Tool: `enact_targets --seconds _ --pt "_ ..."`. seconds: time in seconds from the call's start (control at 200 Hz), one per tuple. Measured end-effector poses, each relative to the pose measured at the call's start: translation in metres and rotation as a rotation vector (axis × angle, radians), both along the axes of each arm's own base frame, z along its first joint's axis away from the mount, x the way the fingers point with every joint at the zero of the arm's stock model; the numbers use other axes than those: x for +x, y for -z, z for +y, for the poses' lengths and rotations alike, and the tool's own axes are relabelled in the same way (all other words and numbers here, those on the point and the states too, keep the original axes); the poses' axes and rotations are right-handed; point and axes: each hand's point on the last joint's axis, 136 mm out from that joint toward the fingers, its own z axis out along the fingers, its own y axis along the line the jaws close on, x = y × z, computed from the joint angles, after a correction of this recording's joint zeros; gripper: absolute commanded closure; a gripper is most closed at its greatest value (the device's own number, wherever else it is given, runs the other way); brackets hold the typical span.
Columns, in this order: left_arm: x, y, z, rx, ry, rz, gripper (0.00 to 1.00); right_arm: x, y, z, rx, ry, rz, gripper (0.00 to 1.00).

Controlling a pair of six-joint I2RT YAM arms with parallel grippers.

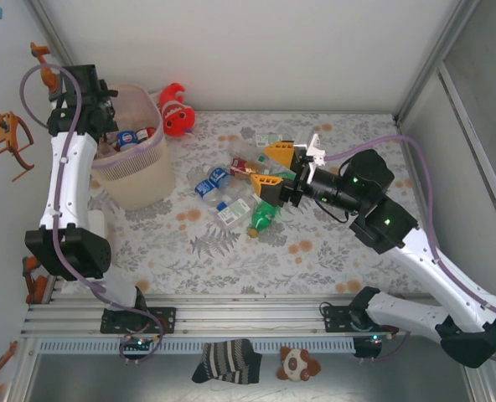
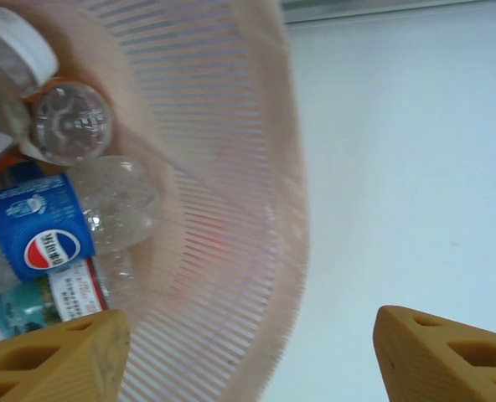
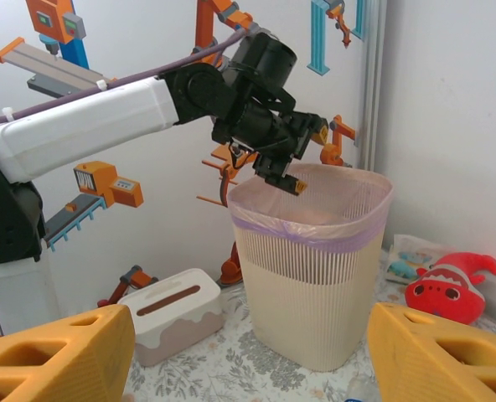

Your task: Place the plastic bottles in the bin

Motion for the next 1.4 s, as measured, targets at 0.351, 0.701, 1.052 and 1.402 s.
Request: enact_targets --seconds 0.351,0.701,1.052,1.402 --pt "0.028 -0.006 -0.02 0.116 0.221 -0.047 0.37 0.003 0.004 -0.001 -0.008 0.021 0.01 0.28" --pt "0.054 0.051 -0.013 0.174 0.336 0.082 0.49 0.006 0.009 -0.003 -0.021 0.038 0.025 0.29" --pt "0.06 0.136 -0.015 0.098 0.372 0.271 0.47 0.008 0.009 -0.003 -0.022 0.048 0.026 0.28" --pt "0.061 0.142 -0.019 0.067 0.377 0.253 0.48 0.013 0.015 -0.003 -0.04 0.074 0.041 0.29"
